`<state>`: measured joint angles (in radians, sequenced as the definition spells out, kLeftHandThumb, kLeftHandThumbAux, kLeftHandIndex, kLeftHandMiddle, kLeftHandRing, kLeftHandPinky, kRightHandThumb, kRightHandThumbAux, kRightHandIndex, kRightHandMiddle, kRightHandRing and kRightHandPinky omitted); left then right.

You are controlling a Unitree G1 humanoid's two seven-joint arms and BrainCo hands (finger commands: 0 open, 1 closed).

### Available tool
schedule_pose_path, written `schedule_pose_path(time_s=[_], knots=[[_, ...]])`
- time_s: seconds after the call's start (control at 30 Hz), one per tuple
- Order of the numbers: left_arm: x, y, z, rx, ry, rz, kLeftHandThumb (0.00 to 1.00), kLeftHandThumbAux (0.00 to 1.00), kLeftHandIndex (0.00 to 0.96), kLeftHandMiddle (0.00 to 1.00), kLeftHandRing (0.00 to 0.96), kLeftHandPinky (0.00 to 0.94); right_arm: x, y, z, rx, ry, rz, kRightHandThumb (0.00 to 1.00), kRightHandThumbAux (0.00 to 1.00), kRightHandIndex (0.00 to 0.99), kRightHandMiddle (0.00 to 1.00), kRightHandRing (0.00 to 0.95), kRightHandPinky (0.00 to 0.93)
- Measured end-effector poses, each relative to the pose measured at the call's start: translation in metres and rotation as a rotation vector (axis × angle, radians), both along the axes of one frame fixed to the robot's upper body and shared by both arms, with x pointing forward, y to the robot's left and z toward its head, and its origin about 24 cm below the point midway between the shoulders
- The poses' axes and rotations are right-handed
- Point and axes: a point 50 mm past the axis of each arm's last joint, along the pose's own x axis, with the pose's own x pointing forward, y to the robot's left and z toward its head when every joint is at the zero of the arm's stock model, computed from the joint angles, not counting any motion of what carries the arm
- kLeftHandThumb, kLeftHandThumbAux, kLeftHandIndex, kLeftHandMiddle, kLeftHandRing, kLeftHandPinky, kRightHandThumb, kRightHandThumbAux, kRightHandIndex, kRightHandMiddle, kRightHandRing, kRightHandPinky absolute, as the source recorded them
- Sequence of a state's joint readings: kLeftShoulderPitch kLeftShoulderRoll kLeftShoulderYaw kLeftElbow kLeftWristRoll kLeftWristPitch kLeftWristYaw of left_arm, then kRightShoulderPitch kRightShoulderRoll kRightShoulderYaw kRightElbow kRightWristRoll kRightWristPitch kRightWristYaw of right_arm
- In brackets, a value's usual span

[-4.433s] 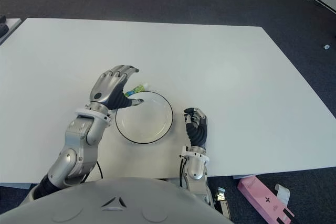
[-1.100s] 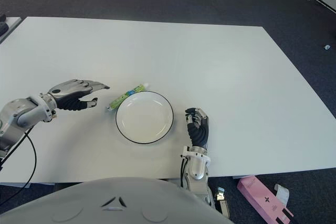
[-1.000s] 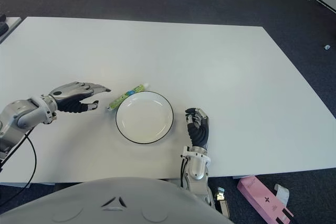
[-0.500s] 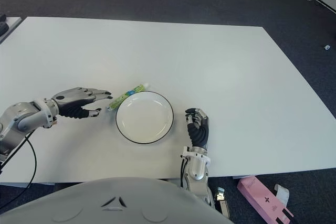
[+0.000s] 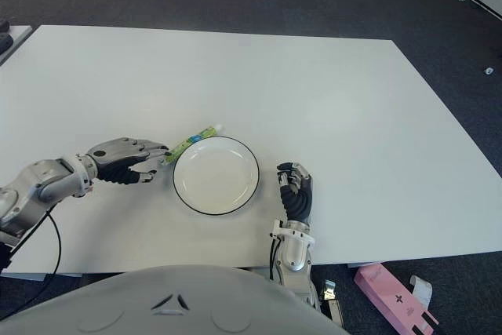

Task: Put the toothpaste on the table into the plate.

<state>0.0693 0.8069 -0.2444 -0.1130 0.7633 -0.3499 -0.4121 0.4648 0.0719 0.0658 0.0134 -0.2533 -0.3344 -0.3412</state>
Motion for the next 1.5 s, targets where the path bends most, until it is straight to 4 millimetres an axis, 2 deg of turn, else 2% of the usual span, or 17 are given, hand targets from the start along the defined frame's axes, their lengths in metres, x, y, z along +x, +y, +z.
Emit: schedule_pose_path(time_s=[0.4, 0.8, 1.17, 1.5], knots=[[0.003, -0.013, -0.016, 0.06, -0.091, 0.073, 0.527, 0.207, 0.0, 0.048, 0.069, 0.156, -0.001, 0.0, 0.0, -0.006, 0.0, -0.002, 0.701, 0.73, 0.425, 0.47, 0.463, 0.451], [-0.004, -0.027, -0.035, 0.014, -0.157, 0.184, 0.47, 0.177, 0.0, 0.05, 0.043, 0.109, -0.002, 0.0, 0.0, -0.013, 0.001, -0.002, 0.701, 0.73, 0.425, 0.469, 0.458, 0.43], [-0.009, -0.038, -0.054, -0.045, -0.227, 0.272, 0.412, 0.171, 0.0, 0.025, 0.012, 0.083, -0.002, 0.0, 0.0, -0.01, -0.005, -0.002, 0.703, 0.73, 0.425, 0.471, 0.464, 0.449], [-0.011, -0.046, -0.075, -0.121, -0.32, 0.359, 0.46, 0.205, 0.0, 0.068, 0.06, 0.13, -0.004, 0.0, 0.0, -0.007, -0.004, -0.003, 0.702, 0.73, 0.425, 0.47, 0.46, 0.439]])
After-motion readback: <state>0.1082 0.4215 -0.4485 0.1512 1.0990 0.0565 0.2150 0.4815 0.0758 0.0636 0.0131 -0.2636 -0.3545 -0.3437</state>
